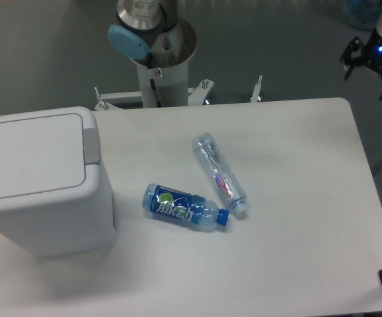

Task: Open the trash can
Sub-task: 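Move the gripper from its rest position toward the table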

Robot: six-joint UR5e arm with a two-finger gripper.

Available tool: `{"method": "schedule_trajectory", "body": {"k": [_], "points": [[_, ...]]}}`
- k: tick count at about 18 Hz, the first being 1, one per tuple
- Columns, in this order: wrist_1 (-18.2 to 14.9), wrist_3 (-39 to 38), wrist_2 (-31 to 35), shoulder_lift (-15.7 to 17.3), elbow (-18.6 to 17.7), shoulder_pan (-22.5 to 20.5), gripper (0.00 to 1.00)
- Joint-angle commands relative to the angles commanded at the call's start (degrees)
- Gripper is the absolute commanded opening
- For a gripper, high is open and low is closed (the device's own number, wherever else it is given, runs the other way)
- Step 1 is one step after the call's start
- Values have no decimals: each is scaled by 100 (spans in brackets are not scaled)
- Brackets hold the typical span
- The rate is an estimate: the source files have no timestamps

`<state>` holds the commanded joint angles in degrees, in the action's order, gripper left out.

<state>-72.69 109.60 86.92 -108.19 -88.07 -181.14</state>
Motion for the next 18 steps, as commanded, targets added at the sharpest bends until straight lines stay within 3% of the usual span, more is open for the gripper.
{"method": "schedule_trajectory", "body": {"k": [5, 8, 12, 16, 18], "points": [[-25, -9, 350, 114, -185, 88, 100], [-122, 61, 1596, 114, -166, 44, 100], [-88, 9, 1670, 421, -219, -148, 100], [-79, -18, 1653, 509, -237, -580, 100], [-79, -628, 1556, 745, -385, -536, 100]]}}
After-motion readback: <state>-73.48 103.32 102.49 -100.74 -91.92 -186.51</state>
